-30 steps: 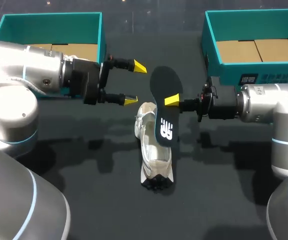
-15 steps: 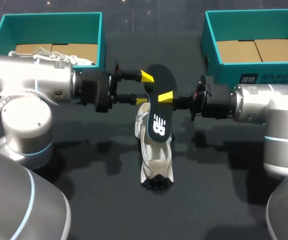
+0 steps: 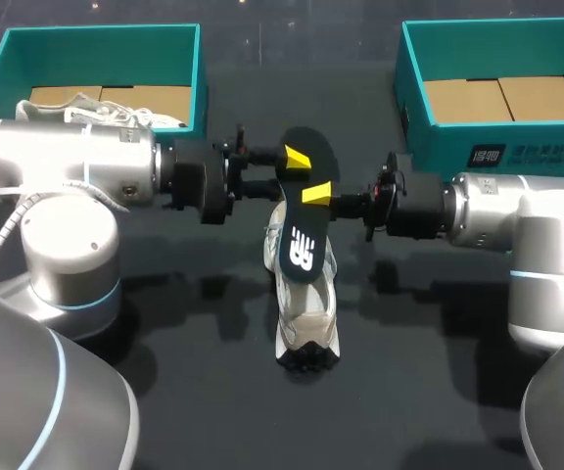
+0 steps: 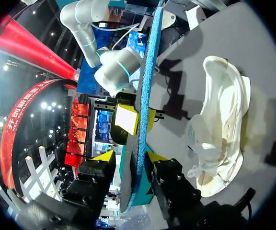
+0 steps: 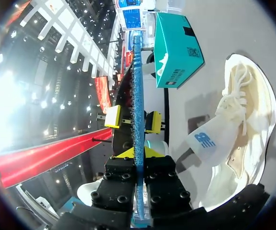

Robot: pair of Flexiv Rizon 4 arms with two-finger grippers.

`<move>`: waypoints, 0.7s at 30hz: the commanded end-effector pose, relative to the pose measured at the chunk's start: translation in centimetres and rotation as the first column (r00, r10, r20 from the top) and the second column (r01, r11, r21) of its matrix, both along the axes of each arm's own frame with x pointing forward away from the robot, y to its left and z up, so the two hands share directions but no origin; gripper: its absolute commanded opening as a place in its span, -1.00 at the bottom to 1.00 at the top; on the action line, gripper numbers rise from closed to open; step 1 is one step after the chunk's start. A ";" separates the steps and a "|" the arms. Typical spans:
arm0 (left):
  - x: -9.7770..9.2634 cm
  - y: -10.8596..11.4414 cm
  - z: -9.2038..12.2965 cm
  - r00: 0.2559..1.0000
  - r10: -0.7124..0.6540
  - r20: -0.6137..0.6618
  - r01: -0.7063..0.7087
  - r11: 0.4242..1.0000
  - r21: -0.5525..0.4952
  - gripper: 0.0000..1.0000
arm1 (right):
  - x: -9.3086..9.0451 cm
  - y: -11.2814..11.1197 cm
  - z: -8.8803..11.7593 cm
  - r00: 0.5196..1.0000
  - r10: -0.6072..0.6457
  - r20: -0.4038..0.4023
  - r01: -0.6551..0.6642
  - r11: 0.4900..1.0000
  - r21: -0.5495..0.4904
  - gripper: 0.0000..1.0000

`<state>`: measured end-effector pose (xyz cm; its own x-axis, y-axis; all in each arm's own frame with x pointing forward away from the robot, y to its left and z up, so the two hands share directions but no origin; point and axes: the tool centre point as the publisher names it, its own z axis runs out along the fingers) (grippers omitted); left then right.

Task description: Take the shoe out of the shoebox, open the shoe tongue, remove and reinsert the insole, then place the shoe into the shoebox

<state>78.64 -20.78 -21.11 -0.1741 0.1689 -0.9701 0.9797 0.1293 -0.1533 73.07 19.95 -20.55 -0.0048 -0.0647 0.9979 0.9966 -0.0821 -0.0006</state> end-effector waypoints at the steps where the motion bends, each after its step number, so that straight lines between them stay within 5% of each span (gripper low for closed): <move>1: 0.0 -0.7 -0.6 1.000 0.004 0.011 -0.004 1.000 -0.005 -0.28 | -0.2 0.2 0.0 1.000 -0.006 0.005 0.006 1.000 0.003 -1.00; 21: -0.4 -1.1 -1.0 0.999 -0.008 0.036 0.009 1.000 -0.013 -0.57 | 0.2 0.6 0.0 1.000 -0.008 0.010 0.008 1.000 0.015 -1.00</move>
<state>78.20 -21.72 -21.96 -0.1401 0.1597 -0.9772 0.9853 0.1199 -0.1216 73.34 20.43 -20.37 -0.0148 -0.0789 0.9968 0.9960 -0.0885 0.0078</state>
